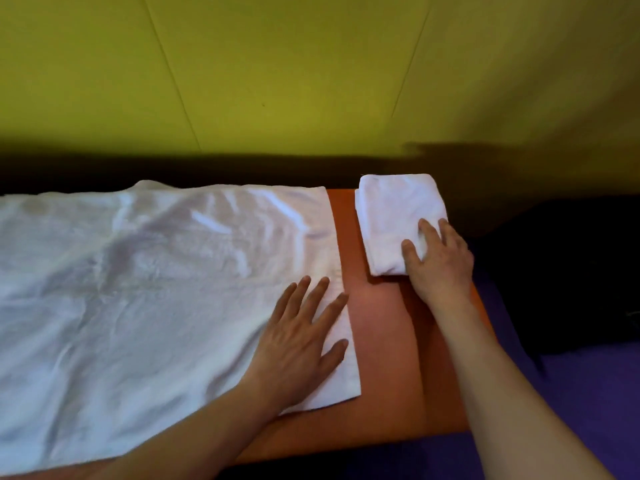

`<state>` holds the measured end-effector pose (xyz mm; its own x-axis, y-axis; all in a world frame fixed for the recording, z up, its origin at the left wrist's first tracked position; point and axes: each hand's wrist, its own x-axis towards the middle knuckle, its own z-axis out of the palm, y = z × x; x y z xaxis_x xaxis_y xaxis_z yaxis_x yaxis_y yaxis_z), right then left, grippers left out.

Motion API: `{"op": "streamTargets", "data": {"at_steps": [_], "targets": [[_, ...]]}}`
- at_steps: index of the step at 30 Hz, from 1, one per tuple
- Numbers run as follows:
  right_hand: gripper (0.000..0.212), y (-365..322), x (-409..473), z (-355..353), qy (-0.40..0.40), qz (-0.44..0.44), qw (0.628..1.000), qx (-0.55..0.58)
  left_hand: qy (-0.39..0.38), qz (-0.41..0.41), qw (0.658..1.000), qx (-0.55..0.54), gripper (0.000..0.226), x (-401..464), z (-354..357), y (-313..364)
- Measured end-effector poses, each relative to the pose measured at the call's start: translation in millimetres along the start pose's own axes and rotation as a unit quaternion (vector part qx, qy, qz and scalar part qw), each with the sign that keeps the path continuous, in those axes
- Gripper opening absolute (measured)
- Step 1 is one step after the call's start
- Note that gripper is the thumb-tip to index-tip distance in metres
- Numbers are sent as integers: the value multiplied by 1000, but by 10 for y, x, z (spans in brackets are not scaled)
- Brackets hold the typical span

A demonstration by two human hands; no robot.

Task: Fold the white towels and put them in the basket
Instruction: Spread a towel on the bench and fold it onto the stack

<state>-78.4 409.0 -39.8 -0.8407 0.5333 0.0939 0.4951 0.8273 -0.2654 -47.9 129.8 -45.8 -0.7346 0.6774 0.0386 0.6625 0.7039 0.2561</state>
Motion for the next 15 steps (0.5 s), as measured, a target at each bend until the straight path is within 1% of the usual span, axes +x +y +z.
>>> {"op": "streamTargets", "data": {"at_steps": [4, 5, 6, 8, 10, 12, 15], "targets": [[44, -331, -292, -134, 114, -54, 992, 1, -19, 34, 999, -7, 66, -546, 70, -38], [39, -444, -393, -158, 128, -70, 989, 10, -19, 41, 999, -10, 67, -606, 70, -34], [36, -551, -486, -166, 125, -90, 988, 31, -19, 45, 999, -9, 68, -642, 61, -23], [30, -746, -633, -136, 78, -133, 984, 92, -20, 36, 999, 6, 65, -656, 11, 18], [26, -915, -710, -79, 4, -152, 980, 132, -2, 21, 1000, 23, 54, -647, -35, 86], [29, -1074, -692, -22, -56, -144, 982, 107, 21, 12, 1000, 19, 42, -658, -43, 149], [36, -1284, -553, 19, -86, -85, 991, 55, 33, 2, 999, -11, 26, -681, 0, 146]]}}
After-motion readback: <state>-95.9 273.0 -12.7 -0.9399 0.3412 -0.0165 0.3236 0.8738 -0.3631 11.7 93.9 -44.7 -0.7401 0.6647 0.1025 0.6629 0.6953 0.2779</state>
